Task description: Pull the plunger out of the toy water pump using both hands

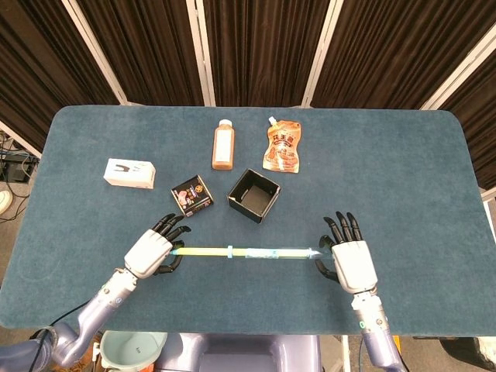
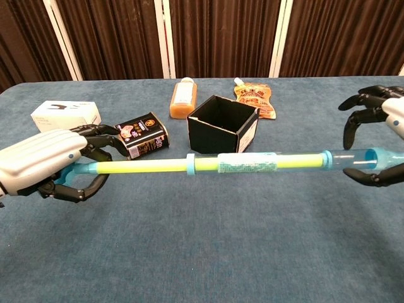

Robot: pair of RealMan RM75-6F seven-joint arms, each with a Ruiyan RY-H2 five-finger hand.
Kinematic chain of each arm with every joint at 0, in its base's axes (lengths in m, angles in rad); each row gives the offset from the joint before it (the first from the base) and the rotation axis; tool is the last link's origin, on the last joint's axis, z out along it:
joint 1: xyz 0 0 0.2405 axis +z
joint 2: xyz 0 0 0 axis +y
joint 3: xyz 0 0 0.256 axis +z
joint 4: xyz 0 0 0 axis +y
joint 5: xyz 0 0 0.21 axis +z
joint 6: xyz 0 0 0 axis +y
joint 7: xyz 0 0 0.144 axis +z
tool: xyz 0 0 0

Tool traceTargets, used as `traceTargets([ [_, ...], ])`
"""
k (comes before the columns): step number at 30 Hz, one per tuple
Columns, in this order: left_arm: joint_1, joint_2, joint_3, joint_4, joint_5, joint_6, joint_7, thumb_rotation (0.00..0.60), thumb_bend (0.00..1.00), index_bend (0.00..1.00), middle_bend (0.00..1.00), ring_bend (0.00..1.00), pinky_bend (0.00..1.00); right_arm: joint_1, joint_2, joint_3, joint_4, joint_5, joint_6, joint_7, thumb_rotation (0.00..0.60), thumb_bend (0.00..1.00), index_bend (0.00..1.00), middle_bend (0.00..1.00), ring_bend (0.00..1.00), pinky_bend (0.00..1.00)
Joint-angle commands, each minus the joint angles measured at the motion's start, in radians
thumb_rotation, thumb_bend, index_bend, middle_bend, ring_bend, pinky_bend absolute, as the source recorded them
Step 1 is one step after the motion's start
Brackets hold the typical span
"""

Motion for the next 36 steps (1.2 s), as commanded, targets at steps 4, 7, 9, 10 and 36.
traceTargets([
  [4, 0.037, 0.081, 0.024, -0.026, 0.024, 0.066, 0.007, 0.6, 0.68, 0.69, 0.22, 0.06, 0.09, -0.009, 0.059, 0.033, -0.007, 0.025, 0.02, 0.036, 0.6, 0.59, 0.89, 0.19, 0.03, 0.0],
  [7, 0.047, 0.109, 0.03, -0.036, 0.03, 0.082, 0.0, 0.6, 0.68, 0.69, 0.23, 0.06, 0.09, -0.01, 0.078, 0.041, -0.007, 0.035, 0.021, 0.05, 0.6, 0.58, 0.89, 0.19, 0.03, 0.0],
  [9, 0.052, 0.124, 0.035, -0.039, 0.034, 0.088, -0.009, 0.6, 0.67, 0.69, 0.23, 0.06, 0.09, -0.007, 0.089, 0.047, -0.006, 0.044, 0.015, 0.061, 0.6, 0.59, 0.89, 0.19, 0.03, 0.0],
  [10, 0.054, 0.129, 0.036, -0.039, 0.036, 0.09, -0.012, 0.6, 0.66, 0.69, 0.23, 0.06, 0.09, -0.006, 0.094, 0.049, -0.005, 0.048, 0.013, 0.065, 0.6, 0.59, 0.89, 0.19, 0.03, 0.0],
  [36, 0.069, 0.164, 0.044, 0.016, 0.073, 0.14, -0.181, 0.6, 0.65, 0.69, 0.24, 0.08, 0.09, 0.053, 0.162, 0.144, 0.123, 0.178, -0.062, 0.229, 0.6, 0.58, 0.89, 0.19, 0.04, 0.0],
])
